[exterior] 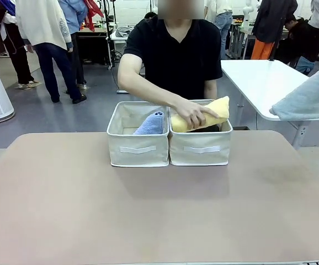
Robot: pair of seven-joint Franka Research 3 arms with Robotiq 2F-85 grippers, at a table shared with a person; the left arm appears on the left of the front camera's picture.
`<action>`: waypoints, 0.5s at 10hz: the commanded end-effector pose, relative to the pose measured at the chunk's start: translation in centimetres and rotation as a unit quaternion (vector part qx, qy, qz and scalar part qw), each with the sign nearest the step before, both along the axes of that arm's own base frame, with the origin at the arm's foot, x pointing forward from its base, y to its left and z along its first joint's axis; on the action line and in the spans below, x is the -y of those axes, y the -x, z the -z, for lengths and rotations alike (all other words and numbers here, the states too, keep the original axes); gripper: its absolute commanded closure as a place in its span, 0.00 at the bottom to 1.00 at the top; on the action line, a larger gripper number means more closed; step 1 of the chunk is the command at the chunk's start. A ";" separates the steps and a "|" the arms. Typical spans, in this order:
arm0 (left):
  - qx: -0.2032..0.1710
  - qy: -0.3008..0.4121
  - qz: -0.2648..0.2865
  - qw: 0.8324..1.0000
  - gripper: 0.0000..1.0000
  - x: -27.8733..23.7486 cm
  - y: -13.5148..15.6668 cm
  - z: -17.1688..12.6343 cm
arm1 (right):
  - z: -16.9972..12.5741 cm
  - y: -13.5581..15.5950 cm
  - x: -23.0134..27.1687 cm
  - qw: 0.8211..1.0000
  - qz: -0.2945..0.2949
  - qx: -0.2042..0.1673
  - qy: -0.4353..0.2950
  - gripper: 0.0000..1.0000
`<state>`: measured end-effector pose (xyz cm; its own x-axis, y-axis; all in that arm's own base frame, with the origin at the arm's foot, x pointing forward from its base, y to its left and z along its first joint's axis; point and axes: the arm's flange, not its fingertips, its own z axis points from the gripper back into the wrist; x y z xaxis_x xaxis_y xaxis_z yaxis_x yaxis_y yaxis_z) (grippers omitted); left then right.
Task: Sort the towels based on their folding style.
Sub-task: Pick up another triangle-folded towel from the table and place it in the left Fabric basket.
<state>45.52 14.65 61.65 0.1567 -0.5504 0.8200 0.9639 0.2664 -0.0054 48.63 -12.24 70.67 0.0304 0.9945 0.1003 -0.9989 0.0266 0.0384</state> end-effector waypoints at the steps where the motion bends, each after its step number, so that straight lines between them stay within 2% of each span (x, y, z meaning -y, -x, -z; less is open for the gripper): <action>1: -0.002 -0.009 -0.006 1.000 0.00 0.0 0.0 -0.1 | 0.3 -0.4 -0.3 1.000 -0.008 -0.003 -0.001 0.95; 2: -0.002 -0.009 -0.006 1.000 0.00 0.0 0.0 -0.1 | 0.0 0.0 0.0 1.000 0.000 0.000 0.000 0.83; 3: -0.002 -0.009 -0.006 1.000 0.00 0.0 0.0 -0.1 | 0.8 -1.3 -0.9 1.000 -0.017 -0.007 -0.020 0.83; 5: -0.002 -0.009 -0.006 1.000 0.00 0.0 0.0 -0.1 | -0.4 -2.0 -4.4 1.000 -0.010 0.008 -0.014 0.83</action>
